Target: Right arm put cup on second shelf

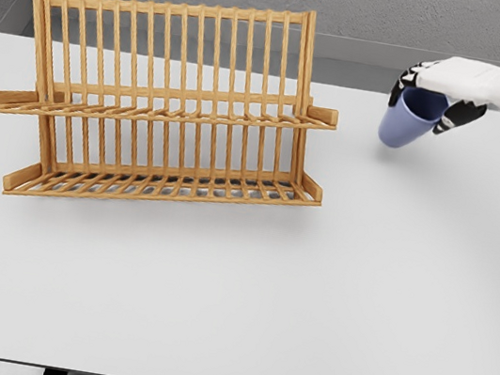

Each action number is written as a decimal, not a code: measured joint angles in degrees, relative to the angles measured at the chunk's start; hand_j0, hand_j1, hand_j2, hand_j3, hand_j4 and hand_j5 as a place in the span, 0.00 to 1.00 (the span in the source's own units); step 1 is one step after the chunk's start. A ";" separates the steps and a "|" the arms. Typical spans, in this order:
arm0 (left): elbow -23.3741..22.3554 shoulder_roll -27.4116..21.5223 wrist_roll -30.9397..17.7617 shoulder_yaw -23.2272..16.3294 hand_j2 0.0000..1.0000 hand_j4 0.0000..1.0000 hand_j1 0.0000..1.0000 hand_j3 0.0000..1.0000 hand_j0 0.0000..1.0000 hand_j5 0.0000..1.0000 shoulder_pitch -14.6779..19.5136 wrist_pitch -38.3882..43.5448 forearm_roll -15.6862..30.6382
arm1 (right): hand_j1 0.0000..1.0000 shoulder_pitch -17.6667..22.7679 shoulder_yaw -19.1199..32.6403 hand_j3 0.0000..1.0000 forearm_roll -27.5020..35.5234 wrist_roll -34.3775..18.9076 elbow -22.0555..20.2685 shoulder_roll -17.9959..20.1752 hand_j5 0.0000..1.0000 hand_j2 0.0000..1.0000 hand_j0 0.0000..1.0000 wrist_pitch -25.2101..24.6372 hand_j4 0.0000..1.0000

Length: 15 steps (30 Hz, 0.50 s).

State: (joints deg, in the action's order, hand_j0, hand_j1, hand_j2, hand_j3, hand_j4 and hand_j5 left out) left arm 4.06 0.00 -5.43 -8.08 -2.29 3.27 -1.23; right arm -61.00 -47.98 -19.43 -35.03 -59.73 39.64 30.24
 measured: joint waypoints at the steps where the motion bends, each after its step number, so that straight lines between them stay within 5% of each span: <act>1: 0.00 0.00 0.00 0.00 1.00 1.00 1.00 1.00 1.00 1.00 0.00 0.00 0.00 | 0.61 0.00 0.15 0.61 -0.02 0.00 -0.03 0.01 0.61 0.61 0.61 0.04 0.61; 15: 0.00 0.00 0.00 0.00 1.00 1.00 1.00 1.00 1.00 1.00 0.00 0.02 0.00 | 0.62 0.35 3.79 0.62 -0.17 -0.01 -6.14 1.77 0.62 0.62 0.62 0.07 0.62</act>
State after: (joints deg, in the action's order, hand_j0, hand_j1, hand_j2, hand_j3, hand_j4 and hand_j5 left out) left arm 4.06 0.00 -5.44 -8.08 -2.29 3.29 -1.23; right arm -60.64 -44.19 -19.60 -35.03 -65.87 41.41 30.31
